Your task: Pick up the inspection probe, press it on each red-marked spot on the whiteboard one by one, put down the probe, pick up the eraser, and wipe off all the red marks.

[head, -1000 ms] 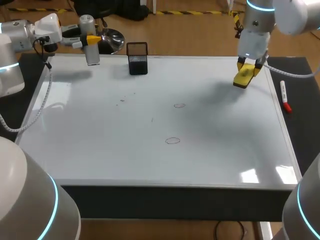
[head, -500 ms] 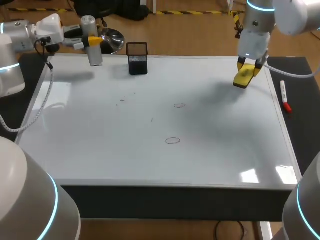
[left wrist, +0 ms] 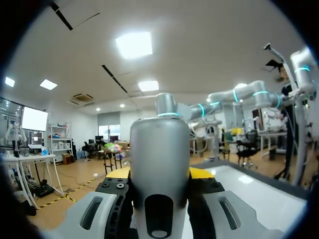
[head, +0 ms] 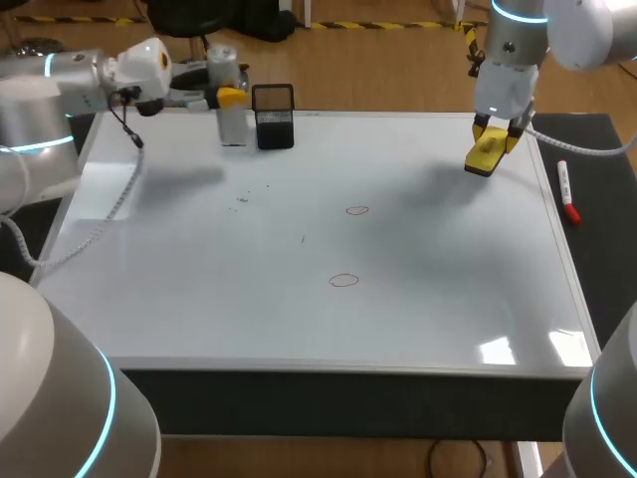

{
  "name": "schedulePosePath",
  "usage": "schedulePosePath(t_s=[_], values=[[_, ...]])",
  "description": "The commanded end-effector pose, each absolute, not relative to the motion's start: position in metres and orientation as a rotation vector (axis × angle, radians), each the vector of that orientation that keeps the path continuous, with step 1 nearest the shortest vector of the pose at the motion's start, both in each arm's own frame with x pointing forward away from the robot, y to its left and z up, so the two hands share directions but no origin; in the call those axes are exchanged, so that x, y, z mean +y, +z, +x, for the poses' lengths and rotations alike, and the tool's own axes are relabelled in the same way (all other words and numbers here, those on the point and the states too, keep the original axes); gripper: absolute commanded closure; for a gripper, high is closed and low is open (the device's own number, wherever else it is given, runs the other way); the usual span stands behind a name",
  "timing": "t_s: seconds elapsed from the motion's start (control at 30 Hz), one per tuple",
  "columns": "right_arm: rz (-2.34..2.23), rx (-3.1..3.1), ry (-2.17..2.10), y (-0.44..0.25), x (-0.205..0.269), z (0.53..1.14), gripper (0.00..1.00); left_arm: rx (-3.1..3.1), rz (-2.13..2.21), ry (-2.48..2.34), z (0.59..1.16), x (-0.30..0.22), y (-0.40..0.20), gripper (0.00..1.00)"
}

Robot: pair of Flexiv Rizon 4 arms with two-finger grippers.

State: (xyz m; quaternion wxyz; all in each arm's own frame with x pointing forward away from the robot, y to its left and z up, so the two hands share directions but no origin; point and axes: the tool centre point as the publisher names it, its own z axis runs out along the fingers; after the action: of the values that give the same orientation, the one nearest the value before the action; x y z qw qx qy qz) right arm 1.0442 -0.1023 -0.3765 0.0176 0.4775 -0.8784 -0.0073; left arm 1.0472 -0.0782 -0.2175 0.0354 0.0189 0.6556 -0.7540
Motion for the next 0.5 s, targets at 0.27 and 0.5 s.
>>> schedulePosePath(t_s=[0.27, 0.5], values=[[1.486, -2.726, -0.018, -0.375, -0.103, 1.044, 1.0, 2.001, 0.176, -2.397, 1.004, -0.141, -0.21, 1.0], [1.486, -2.726, -0.018, -0.375, -0.103, 1.044, 1.0, 2.078, 0.281, -2.453, 0.982, -0.187, -0.222, 1.0]])
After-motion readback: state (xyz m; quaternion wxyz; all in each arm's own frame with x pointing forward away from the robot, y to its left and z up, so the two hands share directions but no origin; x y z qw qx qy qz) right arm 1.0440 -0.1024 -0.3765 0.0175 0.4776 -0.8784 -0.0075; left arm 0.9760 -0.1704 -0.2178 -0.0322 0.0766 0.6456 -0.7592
